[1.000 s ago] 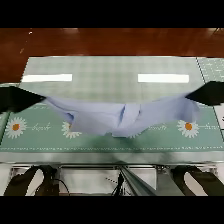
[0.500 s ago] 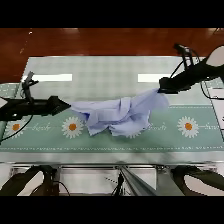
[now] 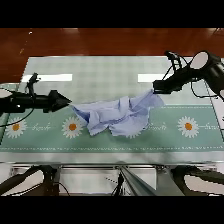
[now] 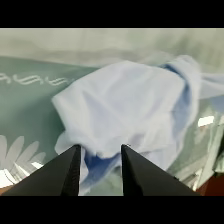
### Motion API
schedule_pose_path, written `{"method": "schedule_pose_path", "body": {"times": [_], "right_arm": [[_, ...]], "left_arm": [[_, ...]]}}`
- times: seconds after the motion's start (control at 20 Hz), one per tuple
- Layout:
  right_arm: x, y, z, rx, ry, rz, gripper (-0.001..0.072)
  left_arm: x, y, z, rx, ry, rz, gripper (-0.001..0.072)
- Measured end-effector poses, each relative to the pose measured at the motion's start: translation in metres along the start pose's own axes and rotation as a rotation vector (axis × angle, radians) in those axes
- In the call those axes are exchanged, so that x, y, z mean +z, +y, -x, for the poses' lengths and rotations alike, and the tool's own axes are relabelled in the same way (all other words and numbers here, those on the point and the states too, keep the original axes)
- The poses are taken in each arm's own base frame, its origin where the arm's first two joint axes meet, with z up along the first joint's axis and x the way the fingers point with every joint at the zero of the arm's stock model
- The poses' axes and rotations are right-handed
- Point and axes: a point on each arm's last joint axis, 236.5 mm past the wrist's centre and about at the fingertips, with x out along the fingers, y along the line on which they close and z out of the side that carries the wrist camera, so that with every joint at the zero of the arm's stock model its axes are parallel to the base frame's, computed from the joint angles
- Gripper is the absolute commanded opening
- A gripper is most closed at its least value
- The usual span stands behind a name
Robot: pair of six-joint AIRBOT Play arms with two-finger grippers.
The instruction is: Fold the shirts.
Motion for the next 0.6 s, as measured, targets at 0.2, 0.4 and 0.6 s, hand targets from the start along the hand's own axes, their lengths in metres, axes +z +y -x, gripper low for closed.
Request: {"method": "schedule_pose_path", "body": {"times": [0.2, 0.4, 0.6], "right_arm": [[0.001, -0.001, -0.001, -0.001, -0.004, 0.009, 0.0019], [0.002, -0.001, -0.001, -0.002, -0.005, 0.012, 0.0019], [0.0, -0.001, -0.002, -0.002, 0.003, 0.017, 0.0019]], "left_arm": [[-0.016, -0.011, 0.016, -0.013, 0.105, -0.05, 0.0395], [-0.054, -0.024, -0.013, 0.002, 0.234, -0.119, 0.0503], [-0.071, -0.025, -0.052, 0.081, 0.263, -0.169, 0.0503]]}}
